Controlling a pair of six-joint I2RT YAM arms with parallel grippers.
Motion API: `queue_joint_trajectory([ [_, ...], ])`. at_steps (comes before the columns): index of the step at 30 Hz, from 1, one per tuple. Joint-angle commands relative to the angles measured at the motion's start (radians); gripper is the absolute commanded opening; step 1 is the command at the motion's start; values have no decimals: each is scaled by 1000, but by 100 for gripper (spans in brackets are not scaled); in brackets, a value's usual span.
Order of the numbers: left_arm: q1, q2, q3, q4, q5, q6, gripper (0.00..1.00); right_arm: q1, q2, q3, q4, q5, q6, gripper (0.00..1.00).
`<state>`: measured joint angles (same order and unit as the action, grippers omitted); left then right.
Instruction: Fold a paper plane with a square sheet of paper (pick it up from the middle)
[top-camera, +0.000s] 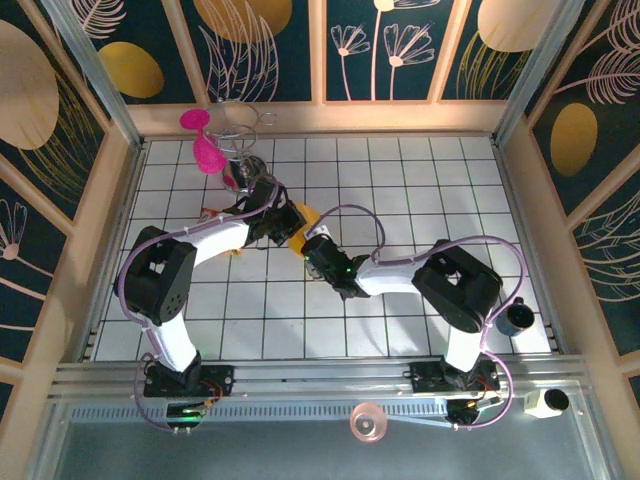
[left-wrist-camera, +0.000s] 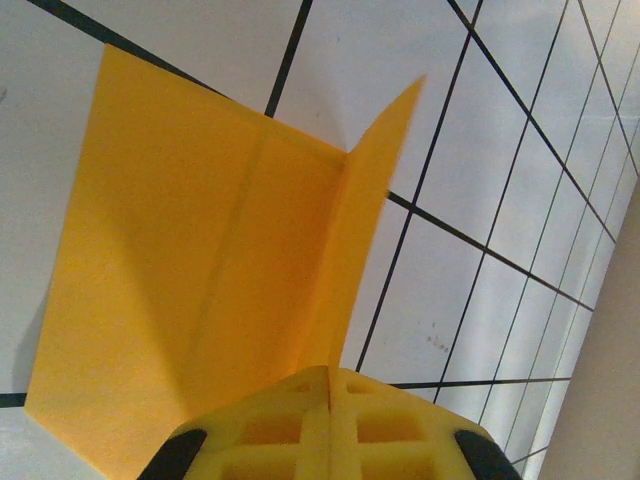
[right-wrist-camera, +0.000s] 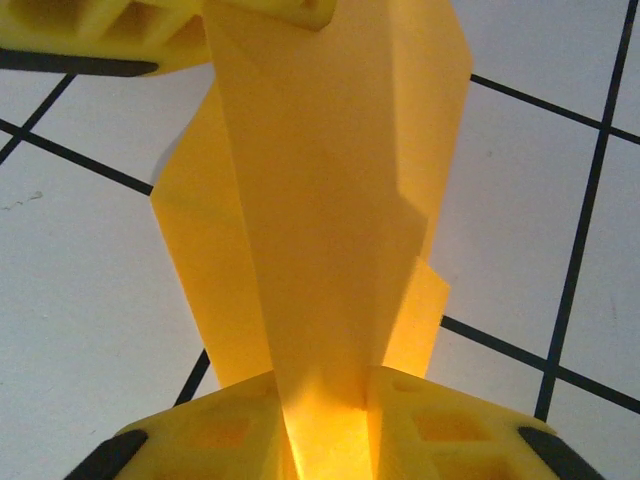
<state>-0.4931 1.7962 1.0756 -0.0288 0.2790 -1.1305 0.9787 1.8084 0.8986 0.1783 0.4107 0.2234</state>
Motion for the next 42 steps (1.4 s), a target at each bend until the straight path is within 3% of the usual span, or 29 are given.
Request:
queue_joint_trajectory([
  [1, 2, 9, 20, 2, 4, -17, 0, 9, 11, 24, -7, 58, -3, 23],
  [6, 2, 0, 24, -12, -5, -10, 1, 11, 7, 14, 5, 50, -48, 9],
  [9, 4, -7, 44, -44, -27, 14, 11, 10, 1, 2, 9, 23, -84, 6],
  [15, 39, -64, 76, -128, -104, 65, 29, 6, -20, -36, 30, -78, -158, 3],
  [28, 119, -283, -92, -131, -222, 56, 43, -39, -10, -58, 14, -317, -160, 1],
  [34, 119, -349, -219, -50, -198, 56, 45, -74, 8, -58, -8, -411, -150, 0],
  [42, 117, -413, -361, 99, -93, 99, 50, -169, 16, -31, -61, -657, -67, 0],
])
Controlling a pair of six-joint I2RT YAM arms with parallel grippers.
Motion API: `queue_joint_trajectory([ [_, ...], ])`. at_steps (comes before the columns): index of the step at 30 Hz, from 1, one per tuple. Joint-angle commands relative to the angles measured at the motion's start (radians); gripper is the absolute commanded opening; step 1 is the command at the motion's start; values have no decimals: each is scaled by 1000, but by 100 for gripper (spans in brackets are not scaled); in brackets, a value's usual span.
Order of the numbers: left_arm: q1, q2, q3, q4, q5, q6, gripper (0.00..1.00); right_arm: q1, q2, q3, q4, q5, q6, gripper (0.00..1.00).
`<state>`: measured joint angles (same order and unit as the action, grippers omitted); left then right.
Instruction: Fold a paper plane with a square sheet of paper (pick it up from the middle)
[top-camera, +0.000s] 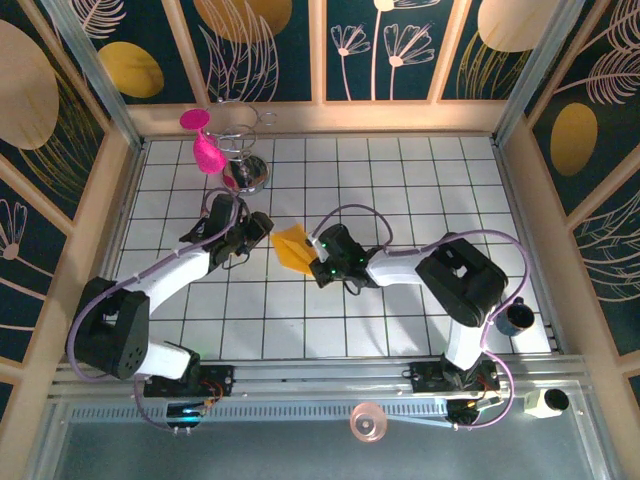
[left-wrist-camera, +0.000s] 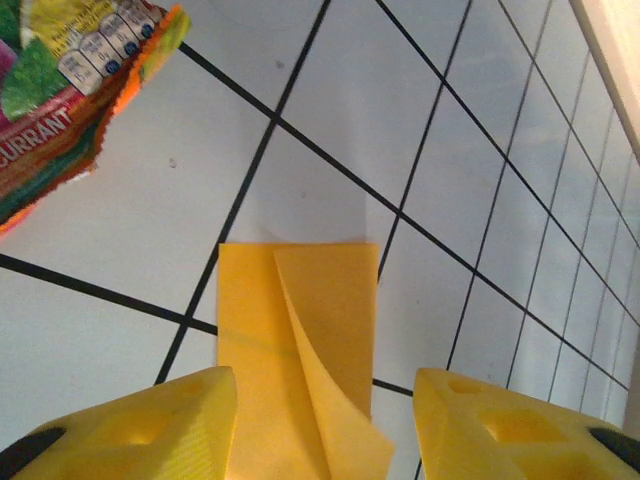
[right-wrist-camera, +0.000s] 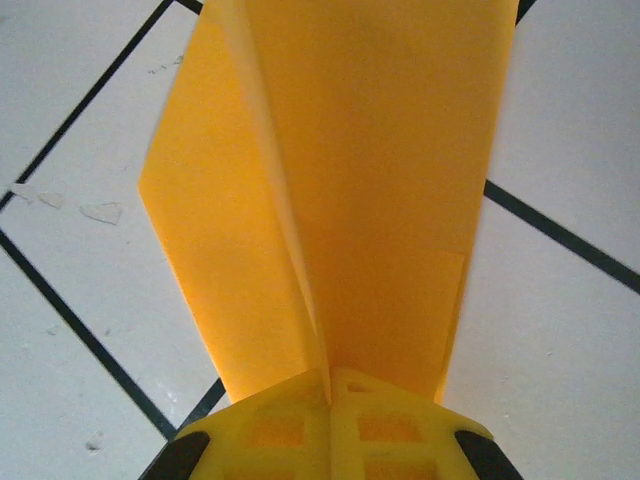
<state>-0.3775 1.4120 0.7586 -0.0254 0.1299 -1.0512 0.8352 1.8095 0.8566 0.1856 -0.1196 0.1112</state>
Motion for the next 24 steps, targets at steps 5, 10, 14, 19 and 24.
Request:
queue_joint_trajectory([
  [5, -26, -38, -171, 302, 141, -50, 48, -74, 24, 25, -83, -236, 102, 0],
  [10, -97, 31, -204, 402, 172, -83, 48, -119, 42, 39, -86, -327, 141, 0],
  [14, -139, 106, -177, 443, 192, -78, 48, -151, 52, 39, -61, -405, 184, 0],
  [19, -152, 163, -154, 455, 194, -59, 49, -192, 64, 36, -18, -484, 234, 0],
  [24, -159, 191, -141, 476, 214, -49, 52, -208, 73, 34, 10, -542, 255, 0],
])
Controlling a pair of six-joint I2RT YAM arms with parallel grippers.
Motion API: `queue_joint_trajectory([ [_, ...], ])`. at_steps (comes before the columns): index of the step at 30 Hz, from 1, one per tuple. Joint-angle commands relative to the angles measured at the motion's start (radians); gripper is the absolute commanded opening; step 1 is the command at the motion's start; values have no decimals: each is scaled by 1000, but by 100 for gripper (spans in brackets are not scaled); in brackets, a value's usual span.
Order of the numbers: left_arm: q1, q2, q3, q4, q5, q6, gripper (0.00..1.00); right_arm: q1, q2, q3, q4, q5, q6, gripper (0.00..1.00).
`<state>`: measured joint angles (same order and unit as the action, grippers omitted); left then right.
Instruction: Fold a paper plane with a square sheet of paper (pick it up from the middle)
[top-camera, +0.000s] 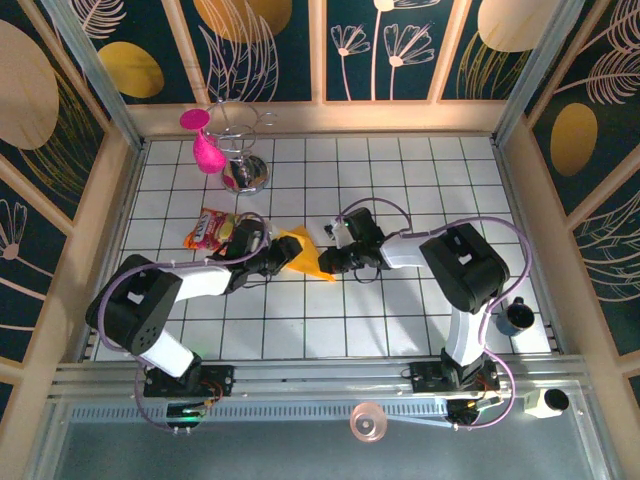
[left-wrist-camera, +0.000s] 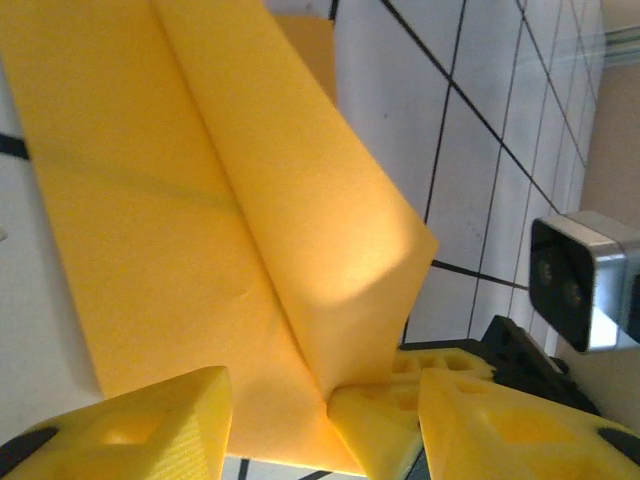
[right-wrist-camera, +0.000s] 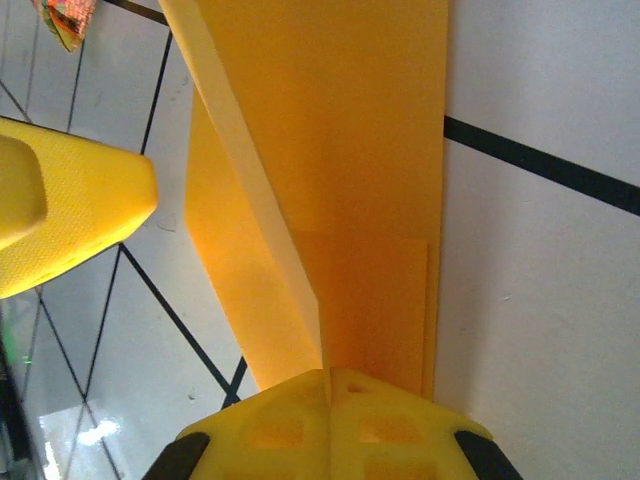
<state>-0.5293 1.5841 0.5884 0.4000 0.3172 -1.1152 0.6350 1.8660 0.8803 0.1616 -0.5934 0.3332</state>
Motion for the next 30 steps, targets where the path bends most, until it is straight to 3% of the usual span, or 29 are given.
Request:
queue_joint_trajectory([
  [1, -8, 25, 34, 48, 27, 17, 53, -11, 20, 9, 41, -80, 37, 0],
  [15, -22, 95, 145, -154, -43, 73, 52, -26, 44, -6, 81, -113, 69, 1],
  [30, -32, 178, 171, -227, -69, 66, 50, -31, 70, -2, 67, -137, 70, 5],
])
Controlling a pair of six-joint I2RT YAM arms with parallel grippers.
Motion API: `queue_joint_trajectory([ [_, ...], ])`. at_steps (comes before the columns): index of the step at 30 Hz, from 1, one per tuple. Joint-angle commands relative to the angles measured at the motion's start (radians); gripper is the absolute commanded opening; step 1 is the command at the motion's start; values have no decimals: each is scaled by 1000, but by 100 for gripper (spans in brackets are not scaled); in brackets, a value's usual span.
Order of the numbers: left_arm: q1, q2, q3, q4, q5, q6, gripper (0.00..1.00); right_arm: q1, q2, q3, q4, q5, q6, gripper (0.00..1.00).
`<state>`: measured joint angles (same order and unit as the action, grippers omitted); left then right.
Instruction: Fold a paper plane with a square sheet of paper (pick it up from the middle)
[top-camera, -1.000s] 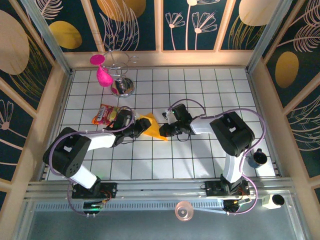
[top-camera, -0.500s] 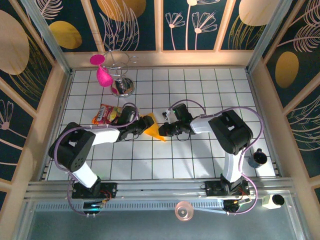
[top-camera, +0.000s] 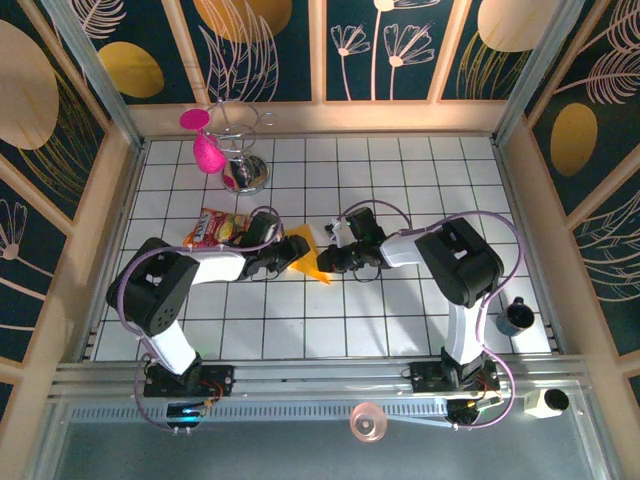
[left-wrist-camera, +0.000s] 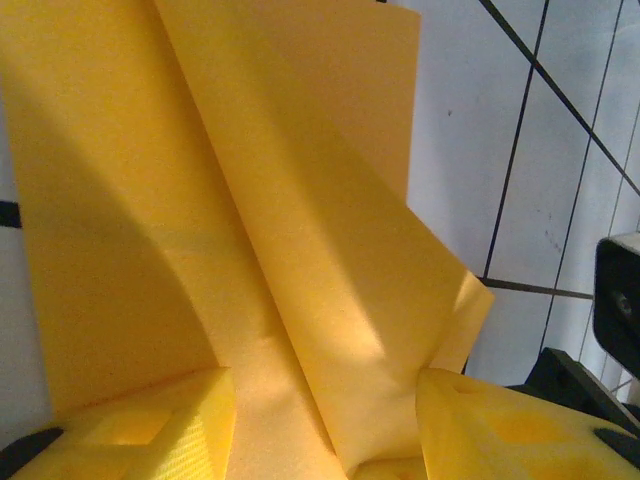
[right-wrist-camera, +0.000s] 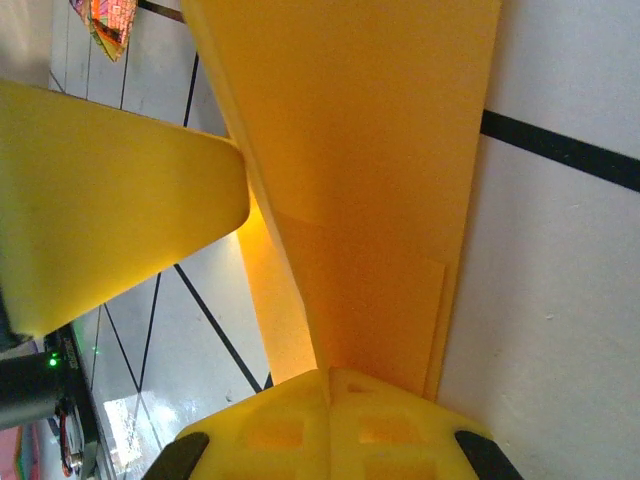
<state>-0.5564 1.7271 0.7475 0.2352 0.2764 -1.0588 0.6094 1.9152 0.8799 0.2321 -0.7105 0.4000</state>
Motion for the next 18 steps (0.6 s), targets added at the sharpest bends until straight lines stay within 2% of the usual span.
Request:
queue_joint_trajectory([
  [1, -5, 39, 12, -69, -31, 5, 50, -5, 20, -3, -4, -21, 2, 6],
  [5, -5, 52, 13, -127, -68, -23, 49, -6, 14, 2, -21, -9, -1, 10],
  [11, -5, 68, -1, -186, -110, -43, 48, -16, -107, -30, -26, 12, 16, 27],
  [18, -5, 92, 10, -269, -153, -26, 48, -14, -179, -63, -73, 104, -27, 31],
])
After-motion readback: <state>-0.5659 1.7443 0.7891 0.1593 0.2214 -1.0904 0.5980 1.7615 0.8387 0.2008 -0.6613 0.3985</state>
